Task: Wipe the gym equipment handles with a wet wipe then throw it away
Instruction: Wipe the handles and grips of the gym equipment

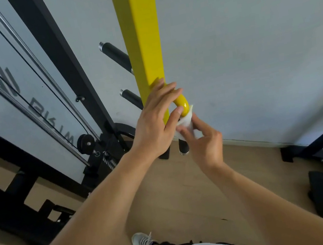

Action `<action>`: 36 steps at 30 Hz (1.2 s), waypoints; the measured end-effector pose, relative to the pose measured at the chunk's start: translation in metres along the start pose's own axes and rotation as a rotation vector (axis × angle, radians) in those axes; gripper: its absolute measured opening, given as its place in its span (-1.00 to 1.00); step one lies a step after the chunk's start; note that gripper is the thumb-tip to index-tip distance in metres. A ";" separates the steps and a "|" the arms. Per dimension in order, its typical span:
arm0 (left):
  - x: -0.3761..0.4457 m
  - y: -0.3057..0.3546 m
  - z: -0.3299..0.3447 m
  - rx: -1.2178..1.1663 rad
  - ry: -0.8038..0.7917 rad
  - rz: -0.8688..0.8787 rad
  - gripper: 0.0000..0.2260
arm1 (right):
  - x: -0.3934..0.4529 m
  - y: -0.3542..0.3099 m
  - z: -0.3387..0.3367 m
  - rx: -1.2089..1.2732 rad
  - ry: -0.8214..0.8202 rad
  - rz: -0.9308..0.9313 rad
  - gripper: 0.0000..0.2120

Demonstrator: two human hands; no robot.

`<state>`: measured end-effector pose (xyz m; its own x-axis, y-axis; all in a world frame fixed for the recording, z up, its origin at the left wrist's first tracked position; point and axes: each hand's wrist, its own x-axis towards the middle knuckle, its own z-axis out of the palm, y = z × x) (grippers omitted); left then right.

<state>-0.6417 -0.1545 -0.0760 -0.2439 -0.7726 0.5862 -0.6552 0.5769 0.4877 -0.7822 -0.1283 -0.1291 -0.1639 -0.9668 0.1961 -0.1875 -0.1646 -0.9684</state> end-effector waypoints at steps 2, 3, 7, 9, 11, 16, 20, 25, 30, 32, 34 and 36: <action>0.001 -0.001 0.002 0.039 -0.015 0.023 -0.65 | -0.004 0.014 0.002 -0.110 -0.036 0.029 -0.85; 0.001 -0.001 0.001 0.051 -0.023 0.029 -0.65 | -0.004 0.018 0.002 -0.140 -0.038 0.036 -0.79; 0.004 -0.001 0.000 0.009 -0.010 -0.004 -0.66 | 0.003 -0.003 -0.003 -0.064 0.037 -0.033 -0.91; 0.004 0.000 0.002 -0.035 0.024 -0.020 -0.67 | 0.010 -0.016 -0.003 -0.040 0.057 -0.065 -0.89; 0.004 0.000 0.003 -0.052 0.038 -0.024 -0.67 | 0.012 -0.016 -0.002 -0.065 0.043 -0.090 -0.87; 0.006 -0.002 0.002 0.021 -0.002 -0.013 -0.65 | 0.002 0.022 -0.001 -0.256 -0.029 0.038 -0.85; 0.007 -0.003 0.002 0.040 0.004 0.002 -0.66 | 0.006 0.010 -0.004 -0.227 0.049 0.000 -0.80; 0.009 -0.002 0.001 0.059 0.022 -0.002 -0.67 | 0.008 0.000 -0.005 -0.271 0.073 -0.029 -0.52; 0.006 -0.001 0.000 0.071 0.016 0.006 -0.66 | -0.003 0.026 -0.003 -0.347 0.069 0.034 -0.63; 0.006 -0.001 0.000 0.068 0.016 0.003 -0.66 | -0.004 0.025 -0.001 -0.254 0.046 0.028 -0.67; 0.006 -0.001 -0.001 0.065 0.023 0.003 -0.66 | -0.002 0.013 0.000 -0.127 0.060 0.011 -0.73; 0.005 0.000 -0.001 0.053 0.027 0.001 -0.66 | 0.002 0.003 -0.001 -0.056 0.073 -0.013 -0.78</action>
<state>-0.6425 -0.1585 -0.0724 -0.2262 -0.7641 0.6042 -0.6920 0.5626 0.4524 -0.7839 -0.1305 -0.1310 -0.2306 -0.9476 0.2211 -0.2434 -0.1638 -0.9560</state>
